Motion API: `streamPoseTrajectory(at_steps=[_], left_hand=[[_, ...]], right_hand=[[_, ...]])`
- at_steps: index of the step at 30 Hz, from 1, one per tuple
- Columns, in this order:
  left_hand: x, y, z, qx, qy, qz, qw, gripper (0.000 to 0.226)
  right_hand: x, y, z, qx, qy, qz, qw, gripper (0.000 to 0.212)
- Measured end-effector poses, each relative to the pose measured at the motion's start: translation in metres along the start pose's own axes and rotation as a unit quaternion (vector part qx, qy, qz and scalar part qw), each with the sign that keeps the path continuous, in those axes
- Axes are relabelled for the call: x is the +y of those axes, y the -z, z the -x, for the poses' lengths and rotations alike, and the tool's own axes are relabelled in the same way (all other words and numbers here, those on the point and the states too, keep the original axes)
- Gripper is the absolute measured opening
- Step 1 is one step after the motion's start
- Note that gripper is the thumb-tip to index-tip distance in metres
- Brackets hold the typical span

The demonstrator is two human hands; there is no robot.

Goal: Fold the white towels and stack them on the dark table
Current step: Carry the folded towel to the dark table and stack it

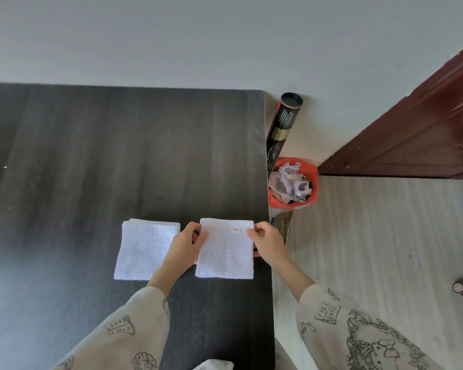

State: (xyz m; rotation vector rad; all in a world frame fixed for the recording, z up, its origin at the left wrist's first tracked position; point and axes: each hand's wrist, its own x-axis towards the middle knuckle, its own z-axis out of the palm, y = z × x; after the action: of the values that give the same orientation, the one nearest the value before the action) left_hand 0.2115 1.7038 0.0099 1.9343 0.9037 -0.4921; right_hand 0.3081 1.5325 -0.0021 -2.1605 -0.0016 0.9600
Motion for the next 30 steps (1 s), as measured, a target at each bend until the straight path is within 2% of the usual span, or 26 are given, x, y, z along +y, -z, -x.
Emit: streamPoseTrajectory(at_steps=[7, 10, 14, 17, 22, 26, 30], left_hand=[[-0.005, -0.001, 0.005, 0.025, 0.014, -0.021, 0.999, 0.030], [-0.003, 0.001, 0.016, 0.050, -0.005, -0.060, 0.997, 0.033], [0.000, 0.004, 0.045, 0.111, -0.060, -0.057, 0.990, 0.032], [-0.004, -0.005, 0.074, 0.081, -0.111, -0.051, 0.989, 0.031], [0.000, -0.042, 0.122, 0.016, -0.173, -0.057, 0.983, 0.028], [0.014, -0.079, 0.159, -0.043, -0.233, -0.081, 0.968, 0.025], [0.031, -0.134, 0.201, -0.109, -0.287, -0.143, 0.941, 0.024]], right_hand=[[-0.002, 0.000, 0.006, 0.033, 0.005, 0.009, 0.999, 0.010], [0.000, 0.006, 0.018, 0.054, -0.005, -0.014, 0.998, 0.021], [0.013, 0.015, 0.046, 0.091, -0.014, -0.059, 0.994, 0.018], [0.031, 0.015, 0.080, 0.121, -0.021, -0.101, 0.987, 0.010], [0.075, 0.016, 0.165, 0.164, -0.039, -0.172, 0.971, 0.009], [0.115, 0.028, 0.226, 0.226, -0.058, -0.254, 0.939, 0.009], [0.167, 0.052, 0.293, 0.281, -0.063, -0.330, 0.899, 0.017]])
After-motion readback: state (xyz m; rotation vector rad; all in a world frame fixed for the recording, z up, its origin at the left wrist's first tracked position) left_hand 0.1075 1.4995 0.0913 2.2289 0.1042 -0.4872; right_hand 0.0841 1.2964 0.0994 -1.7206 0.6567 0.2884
